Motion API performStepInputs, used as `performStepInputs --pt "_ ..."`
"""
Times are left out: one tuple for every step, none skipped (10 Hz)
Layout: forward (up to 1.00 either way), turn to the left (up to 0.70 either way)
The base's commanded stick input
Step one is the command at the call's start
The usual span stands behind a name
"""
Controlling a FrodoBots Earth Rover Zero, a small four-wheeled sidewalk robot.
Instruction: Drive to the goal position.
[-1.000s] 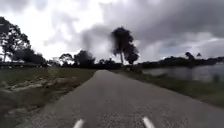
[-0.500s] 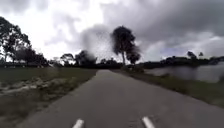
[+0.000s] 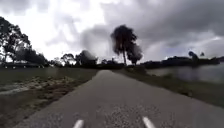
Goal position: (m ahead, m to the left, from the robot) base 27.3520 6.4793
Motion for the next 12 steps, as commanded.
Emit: performStepInputs --pt "0.70 0.00" --pt "0.70 0.00" --pt "0.70 0.00" --pt "0.70 0.00" --pt "0.70 0.21" --pt "0.70 0.30" --pt "0.70 0.28" --pt "0.70 0.27" --pt "0.70 0.25" --pt "0.70 0.02" --pt "0.70 0.00" --pt "0.70 0.00"
